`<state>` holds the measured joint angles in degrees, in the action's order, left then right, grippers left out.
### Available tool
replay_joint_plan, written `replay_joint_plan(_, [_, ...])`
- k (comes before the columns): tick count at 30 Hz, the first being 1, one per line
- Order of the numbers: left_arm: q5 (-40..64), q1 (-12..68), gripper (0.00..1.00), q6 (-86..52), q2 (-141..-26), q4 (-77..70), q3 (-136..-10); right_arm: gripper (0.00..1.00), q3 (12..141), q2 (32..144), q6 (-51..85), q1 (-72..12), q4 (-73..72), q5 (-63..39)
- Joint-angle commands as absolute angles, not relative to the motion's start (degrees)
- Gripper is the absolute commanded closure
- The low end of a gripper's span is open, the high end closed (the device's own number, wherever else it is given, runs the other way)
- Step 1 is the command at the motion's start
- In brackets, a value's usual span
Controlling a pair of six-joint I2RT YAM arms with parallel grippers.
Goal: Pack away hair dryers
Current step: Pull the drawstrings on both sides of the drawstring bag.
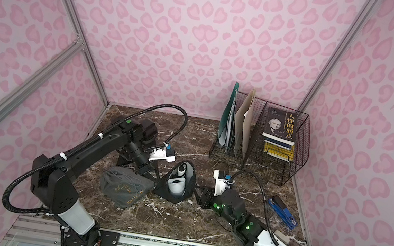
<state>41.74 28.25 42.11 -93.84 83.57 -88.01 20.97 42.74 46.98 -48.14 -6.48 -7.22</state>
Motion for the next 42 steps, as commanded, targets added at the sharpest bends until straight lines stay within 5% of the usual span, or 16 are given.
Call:
replay_joint_plan(1, [42.1, 28.3, 0.98, 43.1, -93.9, 84.1, -88.4, 0.5, 20.6, 42.9, 47.2, -47.7, -11.0, -9.5])
replay_joint_plan(18, [43.0, 28.6, 0.98, 43.2, -93.6, 84.2, -88.3, 0.5, 18.1, 44.3, 49.2, -45.8, -17.8, -13.9])
replay_joint_plan(26, [43.4, 28.7, 0.98, 43.2, -93.3, 84.1, -88.3, 0.61, 16.4, 44.6, 50.4, -45.1, -21.1, -15.7])
replay_joint_plan(34, [43.5, 28.7, 0.98, 43.3, -93.2, 84.2, -88.2, 0.61, 16.4, 44.4, 50.5, -44.8, -22.1, -16.4])
replay_joint_plan(42, [43.6, 28.8, 0.98, 43.3, -92.8, 84.3, -88.2, 0.76, 14.9, 45.8, 52.3, -44.6, -26.7, -18.6])
